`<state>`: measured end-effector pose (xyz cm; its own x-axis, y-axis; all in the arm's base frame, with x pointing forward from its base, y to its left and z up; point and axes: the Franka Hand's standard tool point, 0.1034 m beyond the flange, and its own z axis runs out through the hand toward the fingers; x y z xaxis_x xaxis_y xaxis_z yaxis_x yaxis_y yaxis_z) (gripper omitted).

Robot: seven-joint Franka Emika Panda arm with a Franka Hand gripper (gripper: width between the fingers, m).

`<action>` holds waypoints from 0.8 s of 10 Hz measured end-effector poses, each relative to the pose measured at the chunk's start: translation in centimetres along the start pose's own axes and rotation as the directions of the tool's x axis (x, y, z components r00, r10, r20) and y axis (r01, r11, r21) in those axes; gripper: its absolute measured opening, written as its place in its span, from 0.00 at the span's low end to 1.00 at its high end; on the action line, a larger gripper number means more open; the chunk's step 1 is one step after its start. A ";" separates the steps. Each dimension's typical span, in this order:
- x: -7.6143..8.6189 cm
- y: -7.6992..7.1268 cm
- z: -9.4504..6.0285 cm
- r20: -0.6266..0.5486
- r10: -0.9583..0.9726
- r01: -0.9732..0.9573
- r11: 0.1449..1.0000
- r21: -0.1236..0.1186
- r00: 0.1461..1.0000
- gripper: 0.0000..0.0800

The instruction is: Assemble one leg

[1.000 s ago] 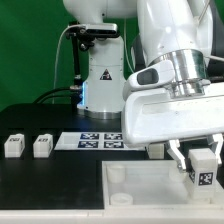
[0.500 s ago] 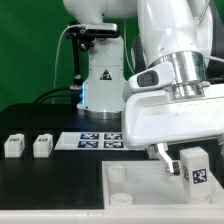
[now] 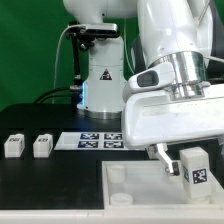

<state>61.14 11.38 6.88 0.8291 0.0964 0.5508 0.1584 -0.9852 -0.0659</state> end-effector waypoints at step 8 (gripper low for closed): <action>2.2 0.1 -1.3 0.351 -0.004 -0.019 0.998 0.062 0.936 0.81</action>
Offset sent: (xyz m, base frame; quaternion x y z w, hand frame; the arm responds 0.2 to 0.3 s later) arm 0.0159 -0.0110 0.0204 -0.0196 -0.1258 -0.0097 0.9918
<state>62.25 11.27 9.16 0.9639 0.1437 0.2241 0.1753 -0.9762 -0.1280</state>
